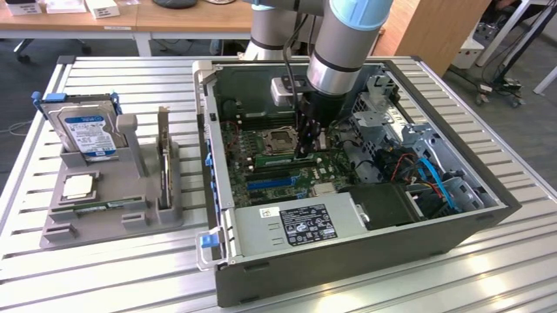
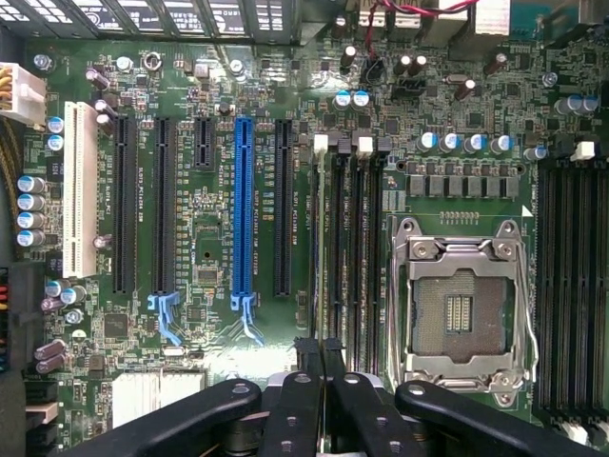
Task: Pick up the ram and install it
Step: 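Insert the ram into the slot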
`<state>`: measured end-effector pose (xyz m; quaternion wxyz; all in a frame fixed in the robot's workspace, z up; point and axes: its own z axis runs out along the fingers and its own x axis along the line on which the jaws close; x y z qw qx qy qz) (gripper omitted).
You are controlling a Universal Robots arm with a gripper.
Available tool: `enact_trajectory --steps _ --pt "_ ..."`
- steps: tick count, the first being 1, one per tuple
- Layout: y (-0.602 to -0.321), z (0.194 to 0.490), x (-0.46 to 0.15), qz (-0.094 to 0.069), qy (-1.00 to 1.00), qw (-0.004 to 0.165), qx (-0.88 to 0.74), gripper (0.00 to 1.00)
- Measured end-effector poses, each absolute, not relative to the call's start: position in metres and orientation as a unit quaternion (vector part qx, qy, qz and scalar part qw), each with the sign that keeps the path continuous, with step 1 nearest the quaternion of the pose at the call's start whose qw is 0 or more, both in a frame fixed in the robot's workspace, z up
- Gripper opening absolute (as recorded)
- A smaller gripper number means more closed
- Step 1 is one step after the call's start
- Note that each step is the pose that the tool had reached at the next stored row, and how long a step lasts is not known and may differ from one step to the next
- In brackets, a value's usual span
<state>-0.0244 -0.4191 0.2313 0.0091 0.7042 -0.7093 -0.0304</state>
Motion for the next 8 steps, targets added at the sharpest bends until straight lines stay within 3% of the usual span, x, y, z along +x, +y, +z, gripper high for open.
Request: enact_trajectory --steps 8 --pt "-0.4191 0.2299 -0.0244 -0.03 -0.709 0.009 0.704 0.11"
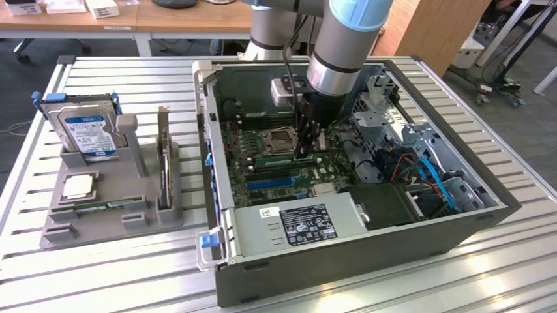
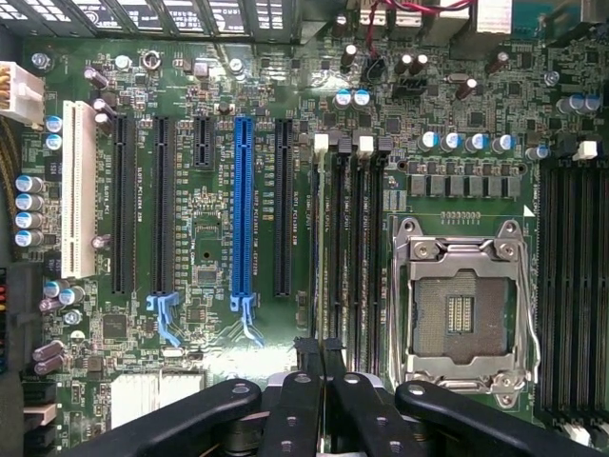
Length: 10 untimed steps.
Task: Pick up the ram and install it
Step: 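Insert the ram into the slot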
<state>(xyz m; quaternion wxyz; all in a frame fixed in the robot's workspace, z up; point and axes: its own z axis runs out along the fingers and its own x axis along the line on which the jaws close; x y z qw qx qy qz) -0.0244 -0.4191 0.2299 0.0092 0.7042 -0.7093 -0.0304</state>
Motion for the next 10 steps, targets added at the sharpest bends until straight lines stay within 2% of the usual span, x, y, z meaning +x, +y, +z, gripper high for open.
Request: enact_trajectory --steps 10 --pt "-0.4191 0.226 -0.0245 -0.03 -0.709 0.009 0.704 0.11"
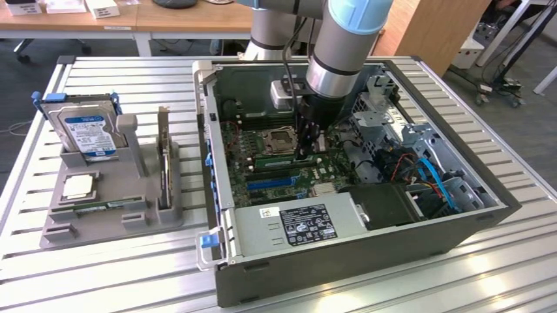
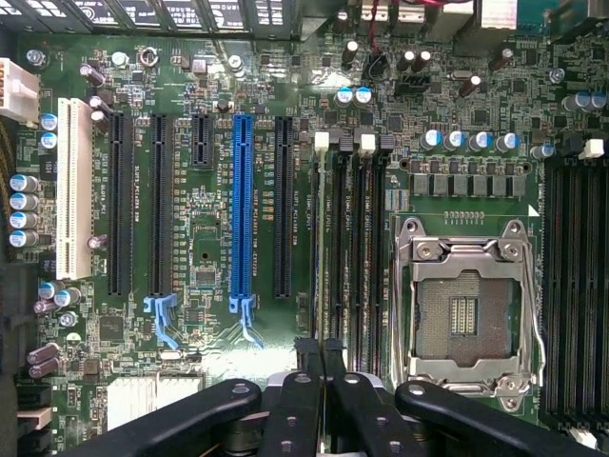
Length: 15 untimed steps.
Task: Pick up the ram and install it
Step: 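Insert the ram into the slot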
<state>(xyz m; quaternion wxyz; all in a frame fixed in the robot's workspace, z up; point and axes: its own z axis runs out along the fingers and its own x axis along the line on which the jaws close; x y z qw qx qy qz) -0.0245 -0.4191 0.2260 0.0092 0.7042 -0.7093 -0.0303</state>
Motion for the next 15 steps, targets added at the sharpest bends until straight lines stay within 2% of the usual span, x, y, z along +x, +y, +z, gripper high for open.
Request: enact_trajectory --steps 6,7,8,9,15 --pt "-0.419 0.2258 -0.0244 -0.03 -0.709 0.009 0.704 0.13" --pt "-0.419 0.2258 -0.0244 -0.03 -0.709 0.009 0.704 0.18" --pt "-0.419 0.2258 -0.0244 -0.03 -0.709 0.009 0.704 0.18" --pt "-0.419 0.2258 -0.0244 -0.03 -0.709 0.009 0.704 0.25" --pt "-0.419 0.2302 -0.0244 -0.03 -0.709 0.009 0.704 0.25"
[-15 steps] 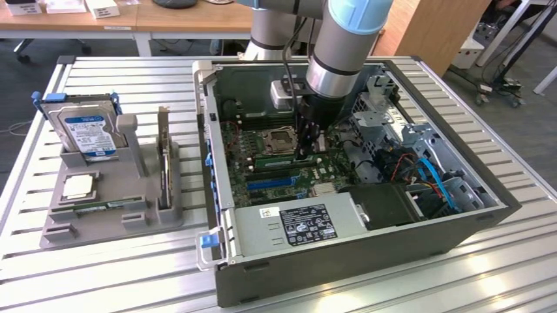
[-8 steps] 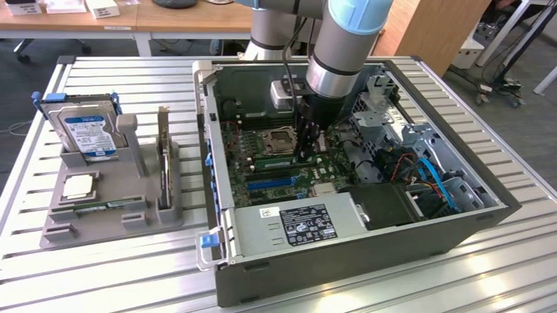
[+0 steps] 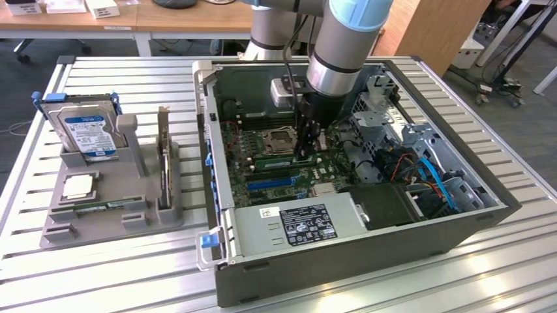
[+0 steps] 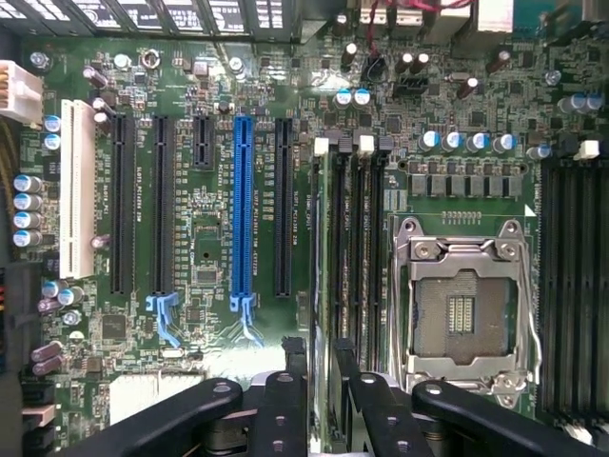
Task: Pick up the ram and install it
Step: 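Insert the ram into the slot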
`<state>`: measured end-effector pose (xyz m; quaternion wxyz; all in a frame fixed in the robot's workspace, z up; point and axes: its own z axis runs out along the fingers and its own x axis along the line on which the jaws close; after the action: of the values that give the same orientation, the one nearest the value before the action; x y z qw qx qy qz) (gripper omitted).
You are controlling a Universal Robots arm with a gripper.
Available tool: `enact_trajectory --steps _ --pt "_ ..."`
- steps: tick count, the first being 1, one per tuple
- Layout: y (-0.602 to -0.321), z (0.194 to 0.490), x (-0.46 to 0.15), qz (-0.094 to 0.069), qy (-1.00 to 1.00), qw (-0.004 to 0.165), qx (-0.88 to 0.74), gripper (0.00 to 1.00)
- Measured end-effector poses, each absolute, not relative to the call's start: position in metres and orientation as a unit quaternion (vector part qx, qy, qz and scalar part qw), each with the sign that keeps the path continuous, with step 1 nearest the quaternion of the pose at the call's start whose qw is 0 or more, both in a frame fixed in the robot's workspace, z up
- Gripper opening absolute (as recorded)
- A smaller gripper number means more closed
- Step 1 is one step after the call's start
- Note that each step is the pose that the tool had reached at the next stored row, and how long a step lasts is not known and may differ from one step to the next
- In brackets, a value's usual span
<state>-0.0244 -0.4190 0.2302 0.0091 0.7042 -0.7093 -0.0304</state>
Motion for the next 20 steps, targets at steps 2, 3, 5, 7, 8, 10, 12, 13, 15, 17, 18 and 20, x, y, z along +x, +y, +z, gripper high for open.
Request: enact_trajectory --steps 2,3,5,7,8,10,12,13,15,17,18,20 --pt "-0.419 0.235 -0.024 -0.03 -0.709 0.009 0.704 0.25" --pt "-0.419 0.238 -0.024 -0.03 -0.709 0.009 0.704 0.25" --pt "-0.419 0.245 -0.024 -0.03 -0.709 0.009 0.704 0.25" --pt "-0.419 0.251 -0.024 -0.03 -0.709 0.009 0.704 0.25" --pt "-0.419 0.255 -0.024 -0.03 -0.709 0.009 0.704 0.25" --pt "-0.419 0.262 -0.024 -0.03 -0.709 0.009 0.704 0.25" --pt "-0.419 0.269 -0.024 -0.03 -0.709 0.009 0.704 0.25" --pt "-0.419 0.272 -0.024 -0.03 -0.709 0.009 0.704 0.25" --pt "-0.419 0.277 -0.024 -0.03 -0.709 0.009 0.704 0.25" --pt "-0.419 0.281 -0.024 -0.03 -0.709 0.009 0.704 0.25" --pt "-0.419 0.281 -0.024 -0.03 -0.709 0.009 0.704 0.25" --pt "-0.419 0.281 -0.024 -0.03 -0.709 0.009 0.704 0.25"
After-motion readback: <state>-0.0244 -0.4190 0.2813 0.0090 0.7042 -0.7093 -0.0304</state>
